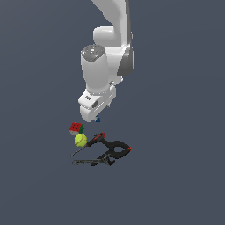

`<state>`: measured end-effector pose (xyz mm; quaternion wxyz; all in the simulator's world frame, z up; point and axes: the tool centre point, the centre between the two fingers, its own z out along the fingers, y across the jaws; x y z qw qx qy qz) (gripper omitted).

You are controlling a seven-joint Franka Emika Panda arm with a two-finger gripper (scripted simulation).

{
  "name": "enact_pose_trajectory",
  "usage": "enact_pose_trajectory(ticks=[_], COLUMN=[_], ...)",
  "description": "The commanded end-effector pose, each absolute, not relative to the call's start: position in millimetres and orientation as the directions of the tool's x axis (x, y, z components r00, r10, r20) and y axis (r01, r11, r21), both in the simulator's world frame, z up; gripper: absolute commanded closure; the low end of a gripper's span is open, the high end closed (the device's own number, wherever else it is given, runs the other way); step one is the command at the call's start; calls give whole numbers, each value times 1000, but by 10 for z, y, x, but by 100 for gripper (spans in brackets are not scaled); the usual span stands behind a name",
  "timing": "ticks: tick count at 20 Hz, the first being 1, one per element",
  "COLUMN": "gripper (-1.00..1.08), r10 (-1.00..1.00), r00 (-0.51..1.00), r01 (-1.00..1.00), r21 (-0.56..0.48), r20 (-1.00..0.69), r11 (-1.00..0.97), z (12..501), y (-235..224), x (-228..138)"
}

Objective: Pick up a designated object from a clutter of objects.

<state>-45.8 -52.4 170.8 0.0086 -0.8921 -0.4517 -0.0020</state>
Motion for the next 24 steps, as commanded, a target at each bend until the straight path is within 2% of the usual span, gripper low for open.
enact_pose_trajectory(ticks=[1,24], gripper=[-92,-92], r10=[837,992], r00=[547,128], r01=[837,992], r21=[-12,-1], r20=[11,2], r11=[-547,-128], z=[1625,1005], y=[-568,-891], x=[-510,-1033])
